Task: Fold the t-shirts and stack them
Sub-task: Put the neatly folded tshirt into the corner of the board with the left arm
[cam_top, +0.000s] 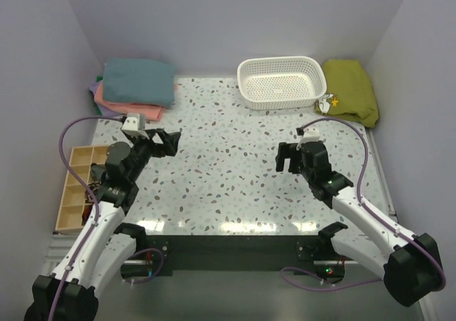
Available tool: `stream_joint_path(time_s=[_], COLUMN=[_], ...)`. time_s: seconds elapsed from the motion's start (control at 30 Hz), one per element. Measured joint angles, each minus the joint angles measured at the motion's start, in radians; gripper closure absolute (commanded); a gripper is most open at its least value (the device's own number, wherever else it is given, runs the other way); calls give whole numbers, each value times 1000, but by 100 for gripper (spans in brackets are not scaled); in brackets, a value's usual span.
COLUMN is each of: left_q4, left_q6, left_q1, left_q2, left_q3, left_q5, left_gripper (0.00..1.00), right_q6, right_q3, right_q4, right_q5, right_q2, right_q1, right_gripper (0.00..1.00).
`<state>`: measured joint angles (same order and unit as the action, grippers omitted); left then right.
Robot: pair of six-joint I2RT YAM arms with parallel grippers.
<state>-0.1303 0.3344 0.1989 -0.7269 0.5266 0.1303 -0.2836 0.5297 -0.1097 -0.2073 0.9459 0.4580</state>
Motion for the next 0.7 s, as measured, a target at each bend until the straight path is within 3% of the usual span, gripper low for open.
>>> stream_joint_path(time_s=[0.2, 0.7], left_q4=[-10, -84], left_q6=[6, -37], left_q1=[0, 1], left_q2=[2, -99], left_q3=[-73, -82], left_q5=[-37, -150], left_gripper=[0, 0], right_q6=[18, 97], right_q3=[-48, -91], right_q4=[88, 204], right_q5=[-80, -179], right_q2=[4, 70], right_q1=[0, 0], right_gripper=[1, 1])
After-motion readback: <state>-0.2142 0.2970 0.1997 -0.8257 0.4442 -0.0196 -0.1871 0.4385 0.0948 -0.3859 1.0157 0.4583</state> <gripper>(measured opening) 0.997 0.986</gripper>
